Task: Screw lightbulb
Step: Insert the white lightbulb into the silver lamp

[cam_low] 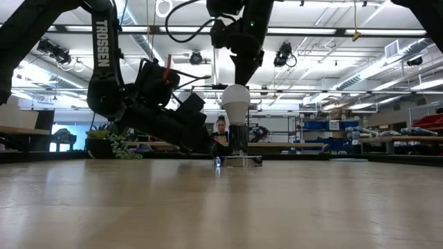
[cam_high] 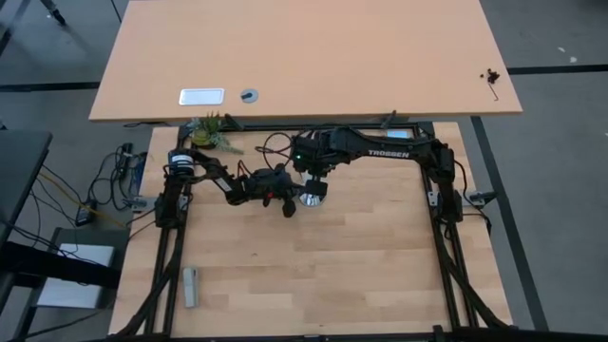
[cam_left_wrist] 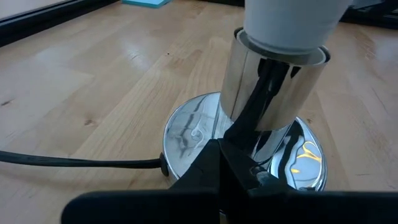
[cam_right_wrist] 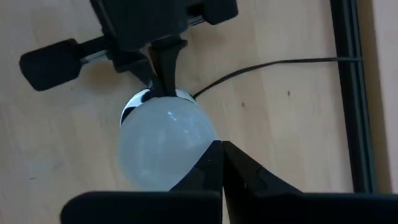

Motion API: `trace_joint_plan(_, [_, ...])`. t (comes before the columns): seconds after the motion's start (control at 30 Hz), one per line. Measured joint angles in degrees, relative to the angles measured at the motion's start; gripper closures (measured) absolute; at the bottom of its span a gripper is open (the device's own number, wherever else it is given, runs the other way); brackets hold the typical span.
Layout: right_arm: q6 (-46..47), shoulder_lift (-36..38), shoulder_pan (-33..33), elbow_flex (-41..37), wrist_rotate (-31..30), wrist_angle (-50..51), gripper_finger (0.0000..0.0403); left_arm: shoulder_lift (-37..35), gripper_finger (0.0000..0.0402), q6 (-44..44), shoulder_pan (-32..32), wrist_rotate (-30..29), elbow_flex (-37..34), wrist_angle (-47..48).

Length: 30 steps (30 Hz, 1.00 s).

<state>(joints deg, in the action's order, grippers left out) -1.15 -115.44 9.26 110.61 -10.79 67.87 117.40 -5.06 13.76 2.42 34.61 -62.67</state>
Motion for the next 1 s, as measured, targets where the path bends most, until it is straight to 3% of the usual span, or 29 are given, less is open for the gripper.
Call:
trace_joint_plan(0.33, [1.62,-0.39,-1.98,-0.28,-2.16,2.76,0.0390,0.00,0.0401,0.00,0.00,-0.06,0.00,0.00])
trace_joint_plan(0.73, [1.43,-0.37,-1.23,-6.55,-5.36,-0.17,0.0391,-0.01,0.0401,-0.15,0.00,-0.15,0.00,0.00])
trace_joint_plan(0.83, [0.68,-0.37,-1.00,-5.04,-8.69,1.12,0.0392,-0.02,0.0401,-0.15,0.00,-0.17,0.00,0.00])
trace_joint_plan(1.0, [-0.43,-0.37,-0.21,-0.61,-9.37,3.11,0.0392,0.00,0.0401,-0.15,0.00,-0.17,0.00,0.00])
